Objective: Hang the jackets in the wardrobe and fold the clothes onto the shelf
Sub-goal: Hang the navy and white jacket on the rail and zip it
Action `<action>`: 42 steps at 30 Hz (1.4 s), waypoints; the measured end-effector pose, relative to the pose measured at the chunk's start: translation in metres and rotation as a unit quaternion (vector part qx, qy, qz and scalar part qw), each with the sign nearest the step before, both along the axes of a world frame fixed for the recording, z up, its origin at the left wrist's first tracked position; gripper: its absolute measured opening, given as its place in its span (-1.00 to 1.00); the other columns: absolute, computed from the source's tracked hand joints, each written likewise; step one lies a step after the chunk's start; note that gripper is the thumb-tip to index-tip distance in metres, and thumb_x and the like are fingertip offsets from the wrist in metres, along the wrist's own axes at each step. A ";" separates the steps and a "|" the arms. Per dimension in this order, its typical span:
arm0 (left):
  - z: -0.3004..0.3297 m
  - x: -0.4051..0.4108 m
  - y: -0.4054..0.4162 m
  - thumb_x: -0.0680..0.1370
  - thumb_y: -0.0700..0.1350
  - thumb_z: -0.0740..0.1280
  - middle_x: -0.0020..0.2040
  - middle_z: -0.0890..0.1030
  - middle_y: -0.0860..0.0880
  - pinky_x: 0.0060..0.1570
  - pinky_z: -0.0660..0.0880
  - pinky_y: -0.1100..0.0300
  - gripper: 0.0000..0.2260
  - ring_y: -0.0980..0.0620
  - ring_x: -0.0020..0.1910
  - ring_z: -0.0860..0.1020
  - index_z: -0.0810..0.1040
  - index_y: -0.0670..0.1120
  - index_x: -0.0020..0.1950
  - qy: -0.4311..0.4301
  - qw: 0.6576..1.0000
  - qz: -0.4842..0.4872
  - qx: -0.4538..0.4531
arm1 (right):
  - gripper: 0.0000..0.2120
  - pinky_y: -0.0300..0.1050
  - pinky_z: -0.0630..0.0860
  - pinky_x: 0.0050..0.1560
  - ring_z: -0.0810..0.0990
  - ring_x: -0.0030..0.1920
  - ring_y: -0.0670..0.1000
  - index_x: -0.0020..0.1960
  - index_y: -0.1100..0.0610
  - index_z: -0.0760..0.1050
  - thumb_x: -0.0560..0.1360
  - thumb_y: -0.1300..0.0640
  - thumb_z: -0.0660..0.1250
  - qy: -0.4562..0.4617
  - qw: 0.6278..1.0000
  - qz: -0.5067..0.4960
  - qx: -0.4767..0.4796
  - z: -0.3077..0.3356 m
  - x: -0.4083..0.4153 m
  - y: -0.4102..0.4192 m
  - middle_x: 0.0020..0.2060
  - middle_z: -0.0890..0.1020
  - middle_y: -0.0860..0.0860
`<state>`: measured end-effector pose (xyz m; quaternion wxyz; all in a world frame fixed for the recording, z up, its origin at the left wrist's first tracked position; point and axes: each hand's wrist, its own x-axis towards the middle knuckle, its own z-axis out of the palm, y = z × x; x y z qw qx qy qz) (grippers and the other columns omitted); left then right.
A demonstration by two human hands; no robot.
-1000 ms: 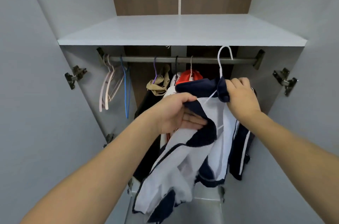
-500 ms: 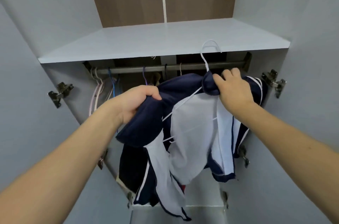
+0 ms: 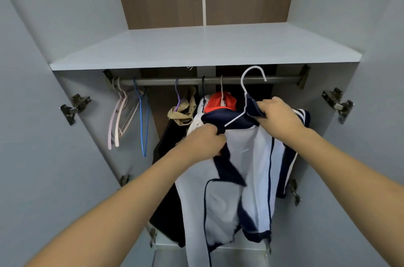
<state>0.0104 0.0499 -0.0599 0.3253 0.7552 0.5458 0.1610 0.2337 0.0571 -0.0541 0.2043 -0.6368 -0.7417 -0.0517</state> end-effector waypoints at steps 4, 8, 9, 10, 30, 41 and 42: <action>-0.021 -0.022 0.003 0.67 0.02 0.13 0.14 0.43 -0.11 0.05 0.41 -0.07 -0.71 -0.16 0.16 0.37 0.52 -0.15 0.04 0.203 0.937 0.019 0.284 | -0.74 -0.15 0.30 -0.35 0.50 -0.25 0.01 -0.29 -0.12 0.43 0.54 -0.13 0.31 0.109 0.991 -0.013 -0.072 -0.003 0.004 0.003 -0.34 0.55 -0.09; -0.043 -0.044 0.015 0.67 -0.09 0.12 -0.05 0.56 -0.08 -0.12 0.45 0.02 -0.80 -0.13 -0.03 0.53 0.49 -0.15 0.03 -0.004 0.980 0.080 0.183 | -0.70 -0.18 0.32 -0.34 0.48 -0.29 -0.08 -0.27 -0.16 0.40 0.50 -0.32 0.26 0.005 0.983 -0.009 -0.181 -0.010 -0.006 0.008 -0.32 0.53 -0.12; -0.046 -0.051 0.018 0.67 -0.11 0.12 -0.12 0.57 -0.05 -0.18 0.44 0.05 -0.81 -0.12 -0.08 0.55 0.49 -0.12 0.00 -0.077 0.977 0.129 0.151 | -0.66 -0.16 0.32 -0.35 0.49 -0.30 -0.07 -0.27 -0.12 0.41 0.51 -0.33 0.23 -0.010 0.983 -0.010 -0.181 -0.013 -0.008 0.009 -0.33 0.53 -0.09; -0.048 -0.058 0.021 0.67 -0.12 0.11 -0.15 0.56 -0.05 -0.20 0.43 0.05 -0.81 -0.14 -0.09 0.55 0.48 -0.12 -0.02 -0.136 0.967 0.176 0.125 | -0.62 -0.15 0.31 -0.37 0.49 -0.31 -0.06 -0.28 -0.07 0.42 0.52 -0.33 0.20 -0.018 0.985 -0.012 -0.172 -0.015 -0.010 0.009 -0.35 0.53 -0.06; -0.005 -0.040 -0.007 0.64 -0.16 0.17 -0.08 0.60 -0.15 -0.08 0.55 -0.02 -0.83 -0.21 -0.03 0.58 0.54 -0.12 -0.01 -0.197 0.979 0.052 -0.005 | -0.72 -0.04 0.37 -0.22 0.43 -0.12 0.06 -0.18 0.01 0.36 0.58 -0.15 0.14 -0.032 0.999 0.014 -0.031 -0.018 -0.055 -0.002 -0.34 0.39 -0.11; -0.039 0.006 0.009 0.65 -0.17 0.13 -0.06 0.58 -0.10 -0.14 0.37 0.11 -0.85 -0.14 -0.03 0.54 0.46 -0.12 -0.06 0.084 0.976 -0.133 0.148 | -0.77 -0.07 0.37 0.04 0.37 0.01 -0.01 0.11 0.12 0.49 0.60 -0.02 0.26 0.108 0.991 0.017 -0.078 -0.024 -0.011 0.021 -0.09 0.51 0.03; -0.042 0.015 0.011 0.63 -0.21 0.14 -0.11 0.56 -0.10 -0.21 0.29 0.16 -0.85 -0.12 -0.09 0.53 0.41 -0.10 -0.13 0.066 0.979 -0.118 0.154 | -0.77 -0.01 0.39 0.12 0.39 0.06 0.05 0.13 0.17 0.47 0.60 0.02 0.26 0.106 0.991 0.011 -0.086 -0.025 -0.008 0.030 -0.02 0.52 0.09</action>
